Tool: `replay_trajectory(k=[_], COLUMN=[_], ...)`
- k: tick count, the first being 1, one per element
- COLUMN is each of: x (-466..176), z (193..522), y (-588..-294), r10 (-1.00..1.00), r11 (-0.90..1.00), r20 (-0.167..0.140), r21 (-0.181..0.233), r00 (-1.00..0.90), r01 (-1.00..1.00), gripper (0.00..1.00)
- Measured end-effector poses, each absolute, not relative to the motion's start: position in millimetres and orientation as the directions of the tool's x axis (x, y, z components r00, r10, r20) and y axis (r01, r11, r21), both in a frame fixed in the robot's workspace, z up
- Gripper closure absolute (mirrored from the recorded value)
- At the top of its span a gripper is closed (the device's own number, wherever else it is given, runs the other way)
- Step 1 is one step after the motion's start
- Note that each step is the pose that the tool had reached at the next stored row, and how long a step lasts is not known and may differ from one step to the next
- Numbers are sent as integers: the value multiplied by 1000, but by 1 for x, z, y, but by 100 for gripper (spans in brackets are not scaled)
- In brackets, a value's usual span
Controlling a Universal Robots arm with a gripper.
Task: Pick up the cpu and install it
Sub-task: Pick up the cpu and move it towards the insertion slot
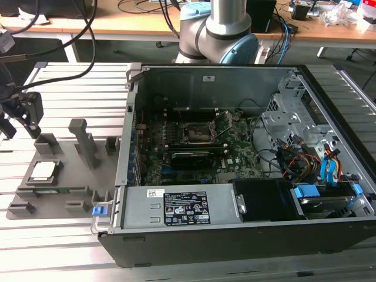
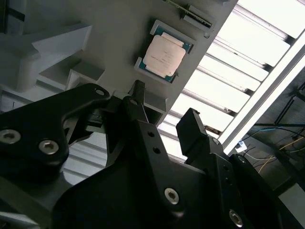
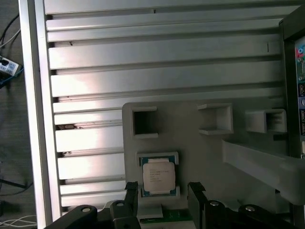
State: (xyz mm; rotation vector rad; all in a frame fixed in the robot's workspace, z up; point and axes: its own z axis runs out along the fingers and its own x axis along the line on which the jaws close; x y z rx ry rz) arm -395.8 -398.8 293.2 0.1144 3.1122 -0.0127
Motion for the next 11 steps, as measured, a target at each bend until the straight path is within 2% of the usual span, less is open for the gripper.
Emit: replay_trajectory(k=[11], x=[-396], z=[280], y=[-399], r10=[73], r11=[997], r20=[-28], r21=[-7], r00=[-997], r01=[73], gripper=[46])
